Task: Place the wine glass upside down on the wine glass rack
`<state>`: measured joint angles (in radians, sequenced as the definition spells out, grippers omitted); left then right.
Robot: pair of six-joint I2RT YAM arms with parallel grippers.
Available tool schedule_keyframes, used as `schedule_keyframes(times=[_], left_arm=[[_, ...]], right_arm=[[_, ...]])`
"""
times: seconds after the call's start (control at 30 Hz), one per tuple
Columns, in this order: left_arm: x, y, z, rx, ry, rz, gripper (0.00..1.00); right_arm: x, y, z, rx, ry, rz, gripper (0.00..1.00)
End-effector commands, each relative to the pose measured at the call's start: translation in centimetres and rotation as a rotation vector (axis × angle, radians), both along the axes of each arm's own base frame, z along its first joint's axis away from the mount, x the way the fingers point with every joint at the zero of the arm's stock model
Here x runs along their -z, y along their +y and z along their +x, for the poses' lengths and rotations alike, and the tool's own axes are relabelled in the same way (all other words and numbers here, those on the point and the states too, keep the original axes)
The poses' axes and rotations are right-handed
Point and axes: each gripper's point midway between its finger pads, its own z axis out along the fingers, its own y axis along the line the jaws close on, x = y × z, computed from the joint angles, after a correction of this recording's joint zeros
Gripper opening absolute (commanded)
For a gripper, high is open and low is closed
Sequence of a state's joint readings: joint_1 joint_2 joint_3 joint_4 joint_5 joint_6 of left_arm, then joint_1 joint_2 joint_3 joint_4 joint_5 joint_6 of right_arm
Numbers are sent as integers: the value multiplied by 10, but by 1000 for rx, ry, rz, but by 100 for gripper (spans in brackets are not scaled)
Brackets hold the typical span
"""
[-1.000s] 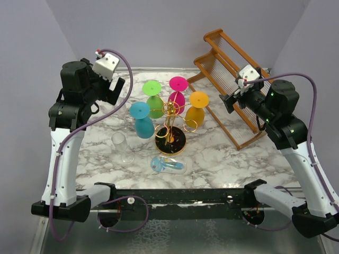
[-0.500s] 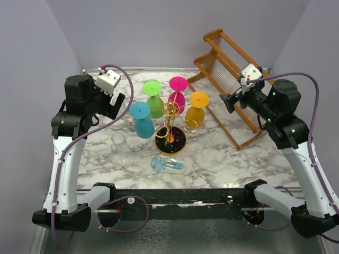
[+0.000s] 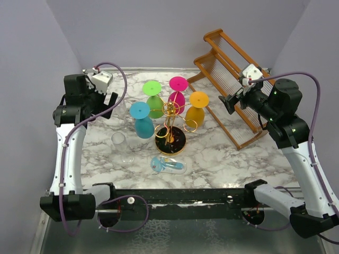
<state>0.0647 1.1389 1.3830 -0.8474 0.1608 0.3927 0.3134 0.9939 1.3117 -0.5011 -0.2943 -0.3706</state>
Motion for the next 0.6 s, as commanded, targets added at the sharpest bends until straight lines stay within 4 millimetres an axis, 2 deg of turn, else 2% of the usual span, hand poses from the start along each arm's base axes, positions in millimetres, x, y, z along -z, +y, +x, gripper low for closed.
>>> schedule_keyframes(times=[0.0, 0.2, 0.57], left_arm=[[10, -1, 13, 12, 39, -11, 99], [25, 1, 36, 12, 100, -16, 99], [25, 3, 71, 13, 117, -17, 99]], right_arm=[[-6, 5, -4, -34, -8, 17, 100], [-2, 6, -5, -45, 0, 11, 100], [1, 7, -1, -47, 7, 1, 100]])
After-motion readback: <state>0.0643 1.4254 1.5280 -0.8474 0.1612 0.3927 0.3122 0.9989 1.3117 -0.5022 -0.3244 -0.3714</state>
